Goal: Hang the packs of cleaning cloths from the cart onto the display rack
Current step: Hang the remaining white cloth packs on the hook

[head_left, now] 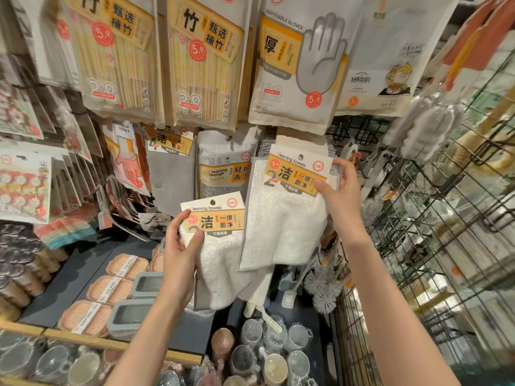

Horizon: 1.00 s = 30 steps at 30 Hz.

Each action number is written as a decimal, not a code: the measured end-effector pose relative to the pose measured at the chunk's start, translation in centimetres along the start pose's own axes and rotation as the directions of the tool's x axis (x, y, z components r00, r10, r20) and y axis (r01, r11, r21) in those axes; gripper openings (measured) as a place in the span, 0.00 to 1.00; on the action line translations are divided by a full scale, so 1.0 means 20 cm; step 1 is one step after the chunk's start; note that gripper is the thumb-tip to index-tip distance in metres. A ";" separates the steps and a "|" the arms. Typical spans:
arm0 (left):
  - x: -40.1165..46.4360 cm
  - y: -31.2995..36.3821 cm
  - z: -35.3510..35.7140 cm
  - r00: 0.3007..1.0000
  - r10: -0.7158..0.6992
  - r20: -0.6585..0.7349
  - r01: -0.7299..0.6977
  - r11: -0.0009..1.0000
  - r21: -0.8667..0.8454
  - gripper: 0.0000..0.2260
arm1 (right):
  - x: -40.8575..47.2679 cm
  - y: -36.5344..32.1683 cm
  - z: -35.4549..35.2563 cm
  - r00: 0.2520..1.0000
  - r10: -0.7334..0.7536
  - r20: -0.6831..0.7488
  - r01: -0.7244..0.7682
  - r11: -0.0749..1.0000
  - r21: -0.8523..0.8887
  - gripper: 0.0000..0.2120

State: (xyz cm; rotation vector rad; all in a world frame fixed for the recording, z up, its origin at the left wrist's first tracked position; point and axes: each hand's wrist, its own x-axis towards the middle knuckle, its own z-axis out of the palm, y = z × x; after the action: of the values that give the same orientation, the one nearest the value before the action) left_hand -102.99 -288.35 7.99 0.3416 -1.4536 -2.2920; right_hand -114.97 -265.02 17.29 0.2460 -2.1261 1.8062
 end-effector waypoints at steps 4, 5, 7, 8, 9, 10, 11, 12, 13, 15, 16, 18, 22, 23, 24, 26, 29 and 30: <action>0.01 0.01 0.00 1.000 0.015 -0.011 -0.015 1.000 0.018 0.18 | 0.08 0.03 0.03 0.998 0.023 -0.050 -0.024 1.000 -0.019 0.20; 0.01 0.01 -0.01 1.000 0.018 -0.009 -0.018 1.000 0.024 0.18 | 0.09 0.04 0.03 0.998 0.025 -0.055 -0.026 0.999 -0.019 0.21; 0.02 0.00 -0.01 1.000 0.019 -0.010 -0.018 0.999 0.033 0.18 | 0.11 0.07 0.03 0.998 0.012 -0.059 -0.013 1.000 -0.025 0.22; 0.02 0.00 -0.01 1.000 0.018 -0.012 -0.017 0.999 0.037 0.18 | 0.12 0.08 0.03 0.998 -0.004 -0.061 0.001 0.999 -0.044 0.21; 0.02 0.00 -0.02 1.000 0.018 -0.016 -0.018 0.999 0.042 0.18 | 0.13 0.09 0.03 0.998 -0.021 -0.057 0.017 0.997 -0.077 0.19; 0.02 0.00 -0.02 1.000 0.021 -0.022 -0.020 0.999 0.043 0.18 | 0.13 0.09 0.04 0.998 -0.038 -0.046 0.033 0.993 -0.112 0.16; 0.02 0.00 -0.03 0.999 0.023 -0.028 -0.021 0.999 0.041 0.18 | 0.14 0.09 0.05 0.998 -0.051 -0.033 0.046 0.988 -0.145 0.14; 0.02 0.00 -0.03 0.999 0.023 -0.033 -0.021 0.999 0.039 0.18 | 0.14 0.10 0.06 0.998 -0.056 -0.023 0.051 0.986 -0.162 0.13; 0.02 0.00 -0.04 0.999 0.021 -0.036 -0.019 0.999 0.041 0.18 | 0.14 0.11 0.07 0.999 -0.048 -0.019 0.044 0.984 -0.173 0.12; 0.03 0.00 -0.04 0.999 0.016 -0.043 -0.014 0.999 0.045 0.18 | 0.14 0.11 0.09 0.999 -0.023 -0.027 0.018 0.984 -0.176 0.12; 0.03 0.00 -0.04 0.999 0.013 -0.046 -0.011 0.999 0.047 0.18 | 0.14 0.12 0.09 0.999 -0.021 -0.028 0.016 0.984 -0.179 0.14; 0.04 -0.01 -0.04 0.999 0.010 -0.048 -0.007 0.999 0.051 0.18 | 0.12 0.13 0.11 1.000 -0.026 -0.006 0.024 0.972 -0.233 0.22; 0.05 -0.02 -0.04 0.999 0.002 -0.045 0.000 0.999 0.043 0.18 | 0.12 0.16 0.15 1.000 0.000 -0.001 0.000 0.956 -0.295 0.32; 0.05 -0.02 -0.05 0.999 -0.004 -0.044 0.005 0.999 0.034 0.18 | 0.13 0.16 0.16 1.000 -0.005 -0.022 -0.002 0.951 -0.310 0.32; 0.05 -0.03 -0.05 0.999 -0.008 -0.045 0.009 1.000 0.028 0.18 | 0.14 0.16 0.16 0.999 -0.005 -0.037 -0.007 0.948 -0.318 0.32; 0.06 -0.03 -0.05 0.999 -0.013 -0.049 0.015 1.000 0.024 0.18 | 0.16 0.16 0.18 0.999 -0.001 -0.050 -0.015 0.947 -0.321 0.32; 0.06 -0.04 -0.05 0.999 -0.015 -0.048 0.016 0.999 0.033 0.18 | 0.18 0.17 0.18 0.998 -0.009 -0.058 -0.010 0.945 -0.327 0.32; 0.06 -0.04 -0.05 0.999 -0.015 -0.045 0.017 0.999 0.037 0.18 | 0.18 0.18 0.18 0.998 -0.013 -0.056 -0.006 0.944 -0.330 0.32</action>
State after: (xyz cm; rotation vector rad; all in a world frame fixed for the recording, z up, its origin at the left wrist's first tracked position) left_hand -103.82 -289.46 6.81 0.4138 -1.4780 -2.2580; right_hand -120.13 -267.59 14.91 0.1111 -2.3384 1.4037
